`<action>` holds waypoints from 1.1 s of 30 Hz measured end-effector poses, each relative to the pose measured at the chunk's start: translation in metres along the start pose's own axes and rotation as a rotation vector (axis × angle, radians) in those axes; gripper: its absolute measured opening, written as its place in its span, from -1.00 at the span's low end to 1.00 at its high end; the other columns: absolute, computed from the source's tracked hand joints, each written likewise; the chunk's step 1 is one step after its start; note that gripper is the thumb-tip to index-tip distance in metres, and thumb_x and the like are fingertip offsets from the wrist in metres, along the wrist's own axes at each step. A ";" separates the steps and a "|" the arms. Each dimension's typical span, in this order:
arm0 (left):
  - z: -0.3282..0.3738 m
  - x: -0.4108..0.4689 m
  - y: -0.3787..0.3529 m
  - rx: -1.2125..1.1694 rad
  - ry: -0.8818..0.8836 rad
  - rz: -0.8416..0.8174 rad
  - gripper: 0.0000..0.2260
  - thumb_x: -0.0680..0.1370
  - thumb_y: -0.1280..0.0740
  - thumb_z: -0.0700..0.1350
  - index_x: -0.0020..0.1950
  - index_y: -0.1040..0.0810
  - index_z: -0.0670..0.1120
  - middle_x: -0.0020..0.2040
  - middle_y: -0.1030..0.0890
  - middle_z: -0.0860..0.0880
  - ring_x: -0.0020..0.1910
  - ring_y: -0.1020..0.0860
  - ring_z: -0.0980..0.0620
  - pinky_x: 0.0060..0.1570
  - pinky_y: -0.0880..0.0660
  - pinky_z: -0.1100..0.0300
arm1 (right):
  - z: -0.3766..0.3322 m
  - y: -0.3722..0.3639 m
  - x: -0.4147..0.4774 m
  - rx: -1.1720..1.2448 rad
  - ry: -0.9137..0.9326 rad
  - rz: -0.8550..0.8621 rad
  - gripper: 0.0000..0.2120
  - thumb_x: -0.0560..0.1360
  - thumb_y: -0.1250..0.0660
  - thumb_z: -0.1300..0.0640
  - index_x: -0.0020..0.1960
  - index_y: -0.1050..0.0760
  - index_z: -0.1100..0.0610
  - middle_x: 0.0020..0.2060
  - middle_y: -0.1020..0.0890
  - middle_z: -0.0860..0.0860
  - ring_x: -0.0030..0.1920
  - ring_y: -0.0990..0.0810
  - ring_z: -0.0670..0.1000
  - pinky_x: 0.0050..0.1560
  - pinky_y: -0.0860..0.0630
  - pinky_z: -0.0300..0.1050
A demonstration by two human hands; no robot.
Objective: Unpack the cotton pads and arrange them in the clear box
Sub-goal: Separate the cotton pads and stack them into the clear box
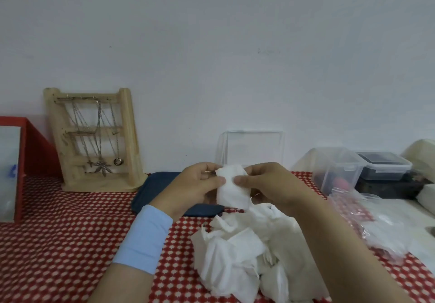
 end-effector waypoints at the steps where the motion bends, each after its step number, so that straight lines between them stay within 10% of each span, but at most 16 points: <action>1: -0.001 -0.001 -0.003 -0.015 0.015 -0.013 -0.81 0.58 -0.43 -0.22 0.18 -0.59 -0.12 0.01 -0.74 -0.11 -0.05 -0.74 -0.02 -0.13 -0.66 0.13 | 0.001 0.000 0.000 0.051 -0.004 -0.003 -0.80 0.53 -0.46 0.18 0.08 -0.66 0.28 -0.12 -0.72 0.21 -0.22 -0.63 0.04 -0.19 -0.57 -0.11; 7: -0.009 -0.002 -0.003 0.098 0.032 -0.021 -0.70 0.50 -0.51 -0.25 0.22 -0.60 -0.12 -0.01 -0.76 -0.08 -0.10 -0.73 0.04 -0.15 -0.62 0.22 | 0.006 0.000 -0.001 0.028 -0.045 -0.010 -0.77 0.55 -0.44 0.04 0.11 -0.67 0.17 -0.06 -0.75 0.10 -0.06 -0.75 0.13 0.01 -0.60 0.01; 16: -0.020 0.000 0.016 0.110 0.098 0.058 -0.86 0.58 -0.42 -0.24 0.13 -0.66 -0.19 -0.17 -0.73 -0.09 -0.32 -0.61 0.11 -0.30 -0.55 0.32 | -0.007 0.026 -0.003 -0.002 0.085 0.311 -0.88 0.56 -0.40 0.17 -0.10 -0.66 0.19 -0.29 -0.73 0.03 -0.33 -0.71 0.00 -0.27 -0.64 -0.13; 24: -0.019 -0.001 -0.002 -0.056 0.098 -0.082 -0.81 0.60 -0.41 -0.20 0.19 -0.65 -0.22 0.09 -0.73 -0.17 0.09 -0.71 -0.07 0.10 -0.64 0.09 | -0.027 -0.007 -0.017 -0.126 0.135 -0.014 -0.93 0.51 -0.49 0.20 -0.09 -0.69 0.21 -0.39 -0.68 0.02 -0.47 -0.55 -0.12 -0.45 -0.42 -0.30; 33: -0.017 -0.011 -0.003 -0.017 0.170 -0.099 -0.84 0.60 -0.40 -0.17 0.14 -0.66 -0.19 0.00 -0.75 -0.17 -0.06 -0.74 -0.04 -0.12 -0.67 0.20 | -0.024 -0.010 -0.018 -0.276 0.096 -0.019 -0.91 0.45 -0.54 0.22 -0.16 -0.65 0.23 -0.46 -0.64 0.00 -0.54 -0.50 -0.15 -0.50 -0.35 -0.32</action>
Point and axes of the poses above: each hand's wrist, its own x-axis towards the middle knuckle, its own y-axis out of the back of the hand, z = x × y, the point moved 9 cm from there along x, towards the middle knuckle
